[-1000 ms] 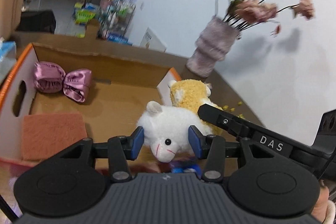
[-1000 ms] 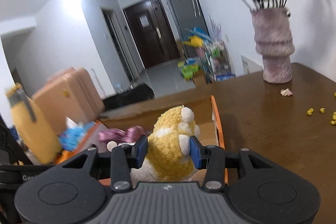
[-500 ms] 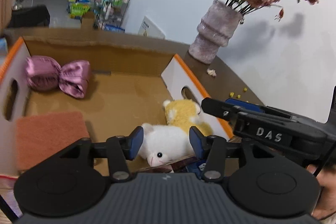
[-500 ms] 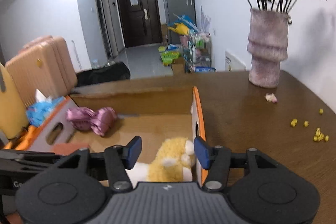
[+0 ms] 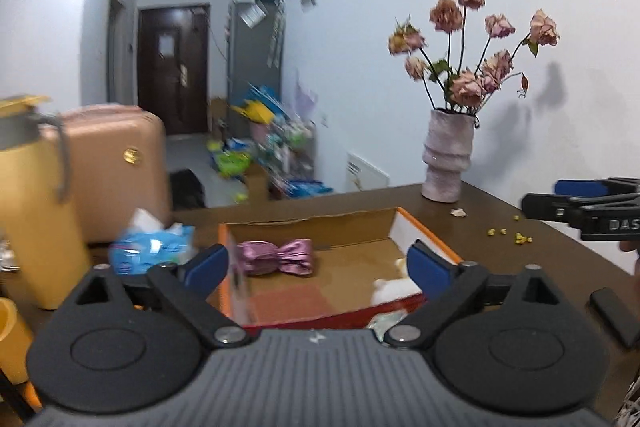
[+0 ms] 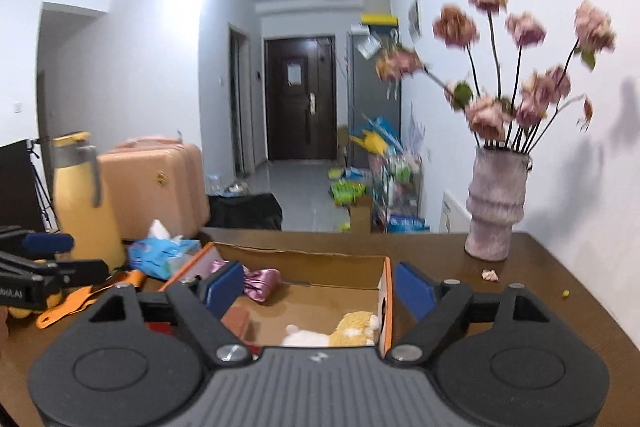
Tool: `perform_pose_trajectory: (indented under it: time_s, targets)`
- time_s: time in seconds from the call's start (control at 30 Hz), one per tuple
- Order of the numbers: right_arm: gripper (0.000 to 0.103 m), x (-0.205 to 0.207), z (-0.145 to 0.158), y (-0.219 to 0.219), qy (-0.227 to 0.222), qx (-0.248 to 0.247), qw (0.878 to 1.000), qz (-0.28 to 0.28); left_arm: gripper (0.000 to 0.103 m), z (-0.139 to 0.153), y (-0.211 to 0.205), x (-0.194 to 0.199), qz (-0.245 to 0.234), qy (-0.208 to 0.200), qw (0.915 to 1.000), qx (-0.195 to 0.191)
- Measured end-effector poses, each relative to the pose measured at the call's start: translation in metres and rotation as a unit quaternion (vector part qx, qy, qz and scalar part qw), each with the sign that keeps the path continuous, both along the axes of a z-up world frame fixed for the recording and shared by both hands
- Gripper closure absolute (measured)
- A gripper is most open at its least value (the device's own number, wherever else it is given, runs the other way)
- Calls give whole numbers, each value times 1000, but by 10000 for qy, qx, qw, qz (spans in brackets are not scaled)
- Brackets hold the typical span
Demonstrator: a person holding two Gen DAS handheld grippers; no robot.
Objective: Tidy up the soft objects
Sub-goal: 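Reach the left tool to the purple cloth and grasp it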
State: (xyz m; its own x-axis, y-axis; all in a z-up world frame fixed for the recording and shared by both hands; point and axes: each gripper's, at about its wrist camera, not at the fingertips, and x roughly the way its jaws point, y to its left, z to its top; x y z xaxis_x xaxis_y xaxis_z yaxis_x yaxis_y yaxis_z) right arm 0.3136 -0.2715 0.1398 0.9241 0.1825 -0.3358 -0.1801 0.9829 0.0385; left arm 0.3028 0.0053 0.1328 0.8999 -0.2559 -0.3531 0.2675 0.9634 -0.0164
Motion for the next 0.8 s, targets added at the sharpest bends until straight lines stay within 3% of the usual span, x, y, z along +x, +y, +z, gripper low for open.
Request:
perform_pose_trajectory:
  time_s: [0.2,0.37,0.47,0.57,0.7,0.8]
  targets:
    - [16,-80,-12,9,-315,-121,9994,26,0,-10,27,-78,314,-305,9990,-66]
    - [15,-147,-31,11,-451,-29,9989,85,0,-30,32,-155,504,-907,9944,213]
    - [14,-186,-43,16,-498,-15,9987,113,0,-45,30,-195,428,-1043,9930,358]
    - [12,-226,-59,23,-522,-31,9984,208,0,-59,32,-229,359,-899,9953,82]
    - [11,-260,-82,26,-343,302,9980,429,0,-75,38,-259,201,-653,9972,-313]
    - [11,-265,-93,31,-190,314,9979,538,0,-80,36,-258,108,-457,9987,-216]
